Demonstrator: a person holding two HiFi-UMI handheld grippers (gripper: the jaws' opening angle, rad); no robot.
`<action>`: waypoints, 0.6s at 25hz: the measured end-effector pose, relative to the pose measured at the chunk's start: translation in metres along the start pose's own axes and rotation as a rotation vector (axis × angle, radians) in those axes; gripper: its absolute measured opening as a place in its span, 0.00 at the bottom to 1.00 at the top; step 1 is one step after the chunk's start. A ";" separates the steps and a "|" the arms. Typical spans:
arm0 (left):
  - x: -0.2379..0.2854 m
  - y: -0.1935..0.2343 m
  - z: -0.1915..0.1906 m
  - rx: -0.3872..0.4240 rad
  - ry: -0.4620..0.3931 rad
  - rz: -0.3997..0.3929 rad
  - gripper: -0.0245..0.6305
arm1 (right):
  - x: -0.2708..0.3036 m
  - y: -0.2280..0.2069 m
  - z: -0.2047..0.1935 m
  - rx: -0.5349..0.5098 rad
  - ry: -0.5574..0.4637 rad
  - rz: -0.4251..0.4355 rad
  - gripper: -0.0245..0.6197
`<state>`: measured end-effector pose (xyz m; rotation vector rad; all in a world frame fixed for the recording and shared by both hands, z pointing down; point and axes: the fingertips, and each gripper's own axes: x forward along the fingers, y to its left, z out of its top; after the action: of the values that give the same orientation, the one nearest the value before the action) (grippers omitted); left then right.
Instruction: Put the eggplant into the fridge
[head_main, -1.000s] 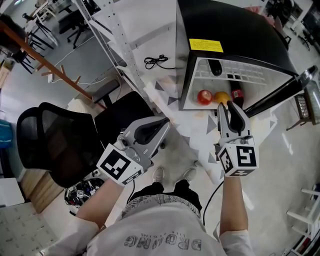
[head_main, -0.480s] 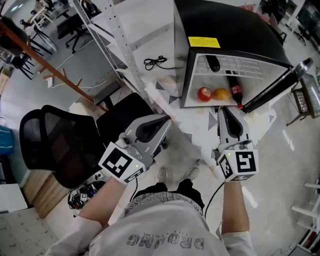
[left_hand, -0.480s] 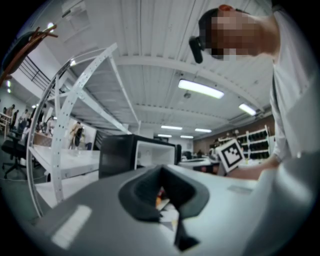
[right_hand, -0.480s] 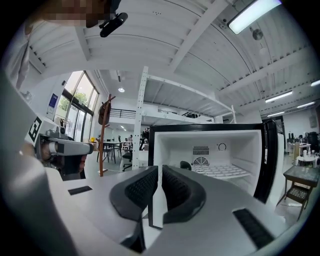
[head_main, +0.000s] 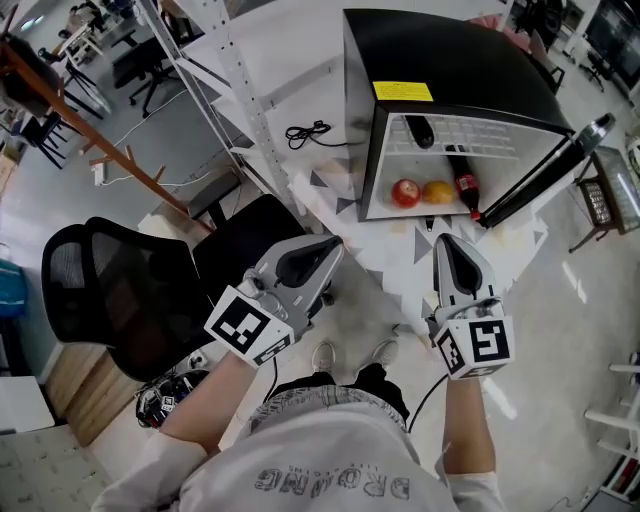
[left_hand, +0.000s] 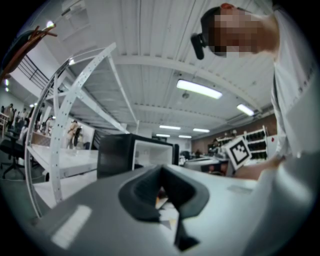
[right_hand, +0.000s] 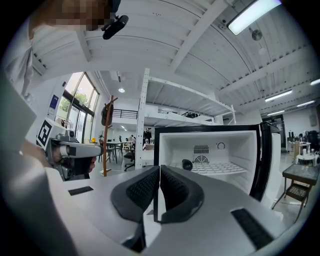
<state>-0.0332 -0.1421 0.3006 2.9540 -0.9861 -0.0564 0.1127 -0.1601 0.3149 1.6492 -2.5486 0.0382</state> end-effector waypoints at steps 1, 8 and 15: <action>0.000 0.000 -0.001 -0.001 0.001 -0.001 0.05 | -0.002 0.001 -0.001 0.002 0.002 0.001 0.05; -0.002 -0.003 -0.004 -0.005 0.007 -0.010 0.05 | -0.012 0.009 -0.011 0.008 0.026 0.011 0.05; -0.001 -0.006 -0.004 -0.003 0.010 -0.018 0.05 | -0.016 0.015 -0.010 0.009 0.023 0.021 0.04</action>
<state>-0.0301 -0.1369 0.3049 2.9582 -0.9569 -0.0430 0.1064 -0.1385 0.3241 1.6157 -2.5530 0.0704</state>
